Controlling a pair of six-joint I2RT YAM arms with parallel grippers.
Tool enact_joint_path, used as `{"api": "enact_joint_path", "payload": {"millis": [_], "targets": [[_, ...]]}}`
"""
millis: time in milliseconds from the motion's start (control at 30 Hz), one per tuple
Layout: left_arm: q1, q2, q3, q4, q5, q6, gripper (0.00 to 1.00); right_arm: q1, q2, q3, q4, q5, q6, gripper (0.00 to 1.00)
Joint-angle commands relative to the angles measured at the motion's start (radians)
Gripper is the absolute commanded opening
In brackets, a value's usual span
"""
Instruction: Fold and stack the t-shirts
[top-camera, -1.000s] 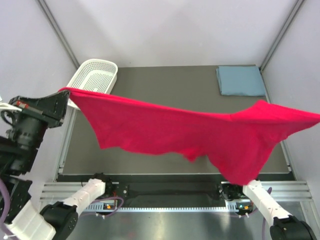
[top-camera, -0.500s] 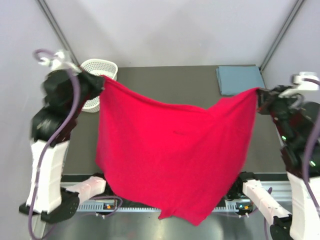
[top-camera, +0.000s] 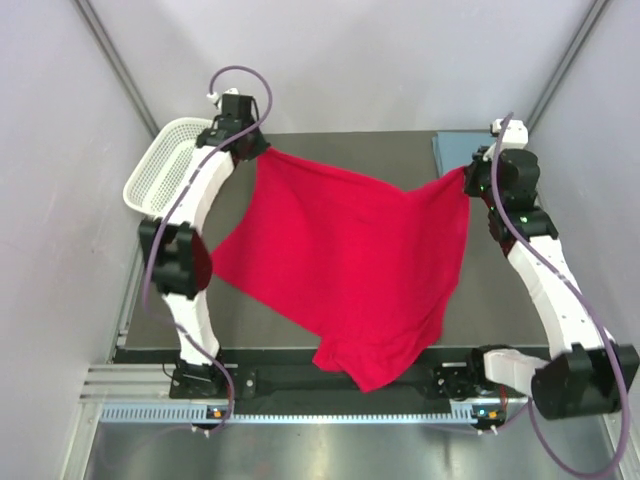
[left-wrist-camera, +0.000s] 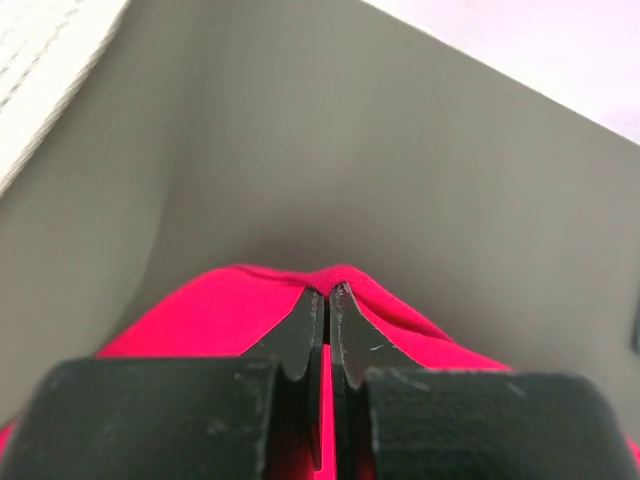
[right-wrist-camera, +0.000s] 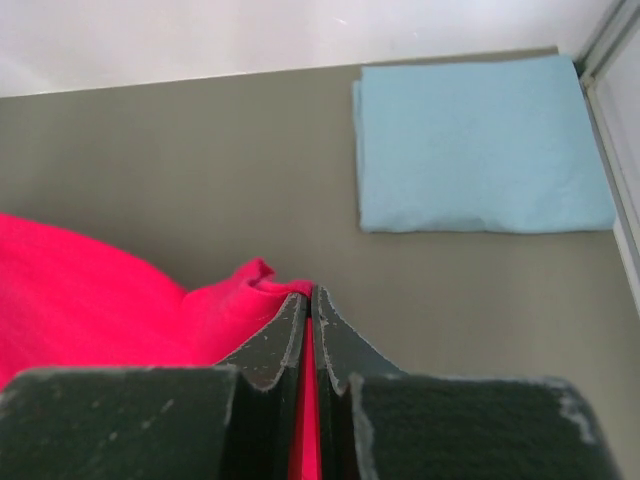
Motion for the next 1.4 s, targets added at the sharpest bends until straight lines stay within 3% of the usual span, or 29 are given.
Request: {"api": "enact_joint_path", "payload": {"millis": [0,200,433,667,867,1033,1200,1367], "targets": [[0.027,0.149,0.192,0.094,0.071,0.029,0.00,-0.061,0.085,0.033,0.204,-0.017,-0.018,0.00],[0.035,0.304,0.410,0.087,0.133,0.006,0.00,-0.085,0.236,0.145,0.230,-0.050,-0.030,0.00],[0.037,0.174,0.423,0.097,0.181,0.013,0.00,-0.085,0.141,0.275,0.132,-0.090,-0.044,0.00],[0.037,-0.169,0.309,0.058,0.197,0.004,0.00,-0.067,-0.114,0.410,-0.083,-0.113,-0.091,0.00],[0.035,-0.508,0.165,0.000,0.148,0.019,0.00,-0.047,-0.325,0.514,-0.209,-0.188,-0.025,0.00],[0.002,-0.751,0.150,-0.075,-0.041,0.088,0.00,-0.044,-0.419,0.661,-0.340,-0.239,0.039,0.00],[-0.032,-0.888,0.185,-0.130,-0.124,0.154,0.00,-0.045,-0.453,0.851,-0.454,-0.259,0.088,0.00],[-0.110,-0.931,0.274,-0.195,-0.248,0.183,0.00,-0.058,-0.459,0.930,-0.486,-0.299,0.179,0.00]]}}
